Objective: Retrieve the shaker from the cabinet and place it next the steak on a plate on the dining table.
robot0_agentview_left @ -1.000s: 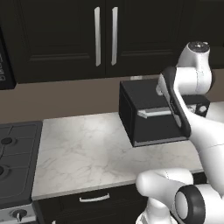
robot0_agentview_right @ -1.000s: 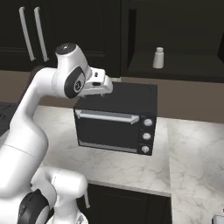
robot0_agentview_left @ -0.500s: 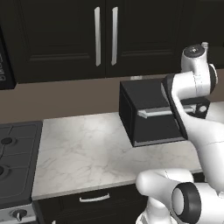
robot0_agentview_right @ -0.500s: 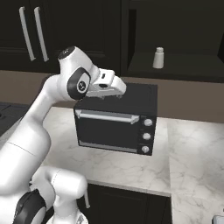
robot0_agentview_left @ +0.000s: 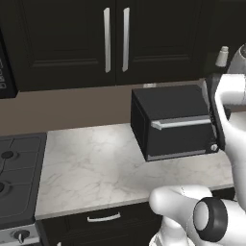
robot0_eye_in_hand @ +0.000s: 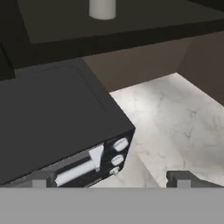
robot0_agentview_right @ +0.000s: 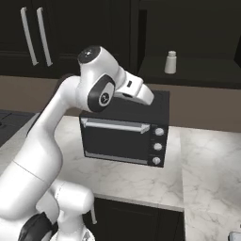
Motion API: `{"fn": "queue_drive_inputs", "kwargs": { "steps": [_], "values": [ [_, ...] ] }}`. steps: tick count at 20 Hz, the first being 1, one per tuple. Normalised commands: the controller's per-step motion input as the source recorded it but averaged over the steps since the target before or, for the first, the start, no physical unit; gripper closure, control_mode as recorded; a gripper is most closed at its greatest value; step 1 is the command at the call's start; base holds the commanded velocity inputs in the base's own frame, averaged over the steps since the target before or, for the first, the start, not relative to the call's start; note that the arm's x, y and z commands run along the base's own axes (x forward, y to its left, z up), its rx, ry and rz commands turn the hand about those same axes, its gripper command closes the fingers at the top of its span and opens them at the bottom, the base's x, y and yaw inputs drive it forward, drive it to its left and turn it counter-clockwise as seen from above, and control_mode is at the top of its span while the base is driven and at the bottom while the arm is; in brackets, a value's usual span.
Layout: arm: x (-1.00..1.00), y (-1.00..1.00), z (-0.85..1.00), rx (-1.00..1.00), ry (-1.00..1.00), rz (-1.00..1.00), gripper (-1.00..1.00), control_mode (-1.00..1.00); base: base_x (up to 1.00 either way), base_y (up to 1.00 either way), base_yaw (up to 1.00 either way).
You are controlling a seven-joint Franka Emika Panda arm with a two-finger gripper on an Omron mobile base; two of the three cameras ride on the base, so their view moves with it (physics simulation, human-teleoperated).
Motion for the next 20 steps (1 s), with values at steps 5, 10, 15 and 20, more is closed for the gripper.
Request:
{"fn": "queue_drive_inputs", "kwargs": {
  "steps": [5,10,15,20],
  "values": [
    [-0.27,-0.47,0.44,0.17,-0.15,0.0,-1.0,-1.0,0.0,0.0,0.0],
    [0.0,-0.05,0.25,0.04,-0.12,0.0,-1.0,-1.0,0.0,0.0,0.0],
    [0.01,0.0,0.09,0.0,-0.1,0.0,-1.0,-1.0,0.0,0.0,0.0],
    [0.05,0.0,0.0,-0.02,-0.27,0.0,-1.0,-1.0,0.0,0.0,0.0]
  ]
}}
